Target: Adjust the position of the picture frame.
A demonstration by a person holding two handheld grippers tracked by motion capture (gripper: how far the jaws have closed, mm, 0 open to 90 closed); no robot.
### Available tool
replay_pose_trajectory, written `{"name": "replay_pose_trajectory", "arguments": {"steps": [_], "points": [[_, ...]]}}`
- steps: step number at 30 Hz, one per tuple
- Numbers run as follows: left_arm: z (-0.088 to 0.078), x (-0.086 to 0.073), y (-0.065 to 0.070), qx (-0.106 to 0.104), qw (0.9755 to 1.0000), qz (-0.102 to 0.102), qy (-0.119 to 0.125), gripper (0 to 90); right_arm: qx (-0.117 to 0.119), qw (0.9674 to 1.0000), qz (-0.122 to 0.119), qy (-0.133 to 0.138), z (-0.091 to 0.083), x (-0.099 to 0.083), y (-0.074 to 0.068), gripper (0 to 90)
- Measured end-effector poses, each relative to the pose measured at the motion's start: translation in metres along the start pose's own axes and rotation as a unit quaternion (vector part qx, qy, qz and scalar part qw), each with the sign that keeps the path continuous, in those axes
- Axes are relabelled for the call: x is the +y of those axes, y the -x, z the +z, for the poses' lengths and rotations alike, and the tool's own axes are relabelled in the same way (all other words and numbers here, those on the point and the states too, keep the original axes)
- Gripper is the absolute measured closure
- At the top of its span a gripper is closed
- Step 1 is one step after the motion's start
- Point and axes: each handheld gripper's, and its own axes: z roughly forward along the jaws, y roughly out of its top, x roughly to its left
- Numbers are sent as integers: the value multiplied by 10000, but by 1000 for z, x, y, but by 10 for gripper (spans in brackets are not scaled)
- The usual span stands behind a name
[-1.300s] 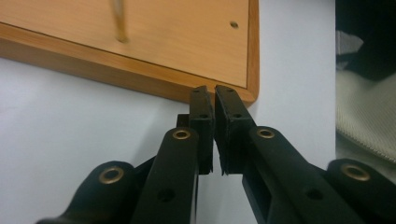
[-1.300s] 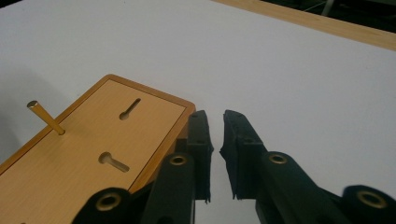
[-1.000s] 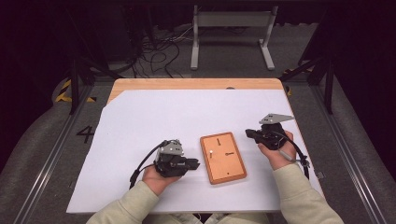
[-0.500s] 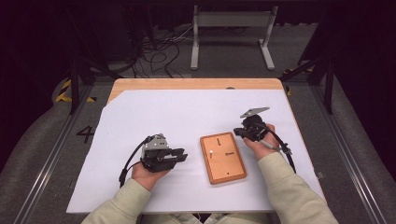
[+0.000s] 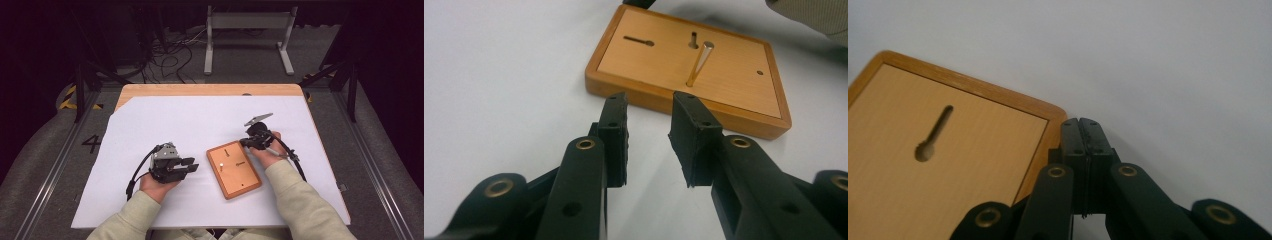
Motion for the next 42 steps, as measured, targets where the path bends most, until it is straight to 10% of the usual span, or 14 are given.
{"name": "replay_pose_trajectory", "arguments": {"steps": [7, 12, 26, 42], "points": [[-1, -2, -3, 13, 10000, -82, -17, 681, 664, 9963, -529, -102, 23, 19, -27, 900], [-2, -3, -5, 37, 9999, -94, -10, 681, 554, 9949, -840, -71, 29, 28, -47, 900], [-21, -6, -23, 528, 9985, -165, 30, 665, 962, 9899, -1022, 206, -28, 11, -80, 900], [-19, -6, -28, 525, 9985, -176, -52, 621, 1287, 9825, -1338, 130, -51, -13, -102, 900]]}}
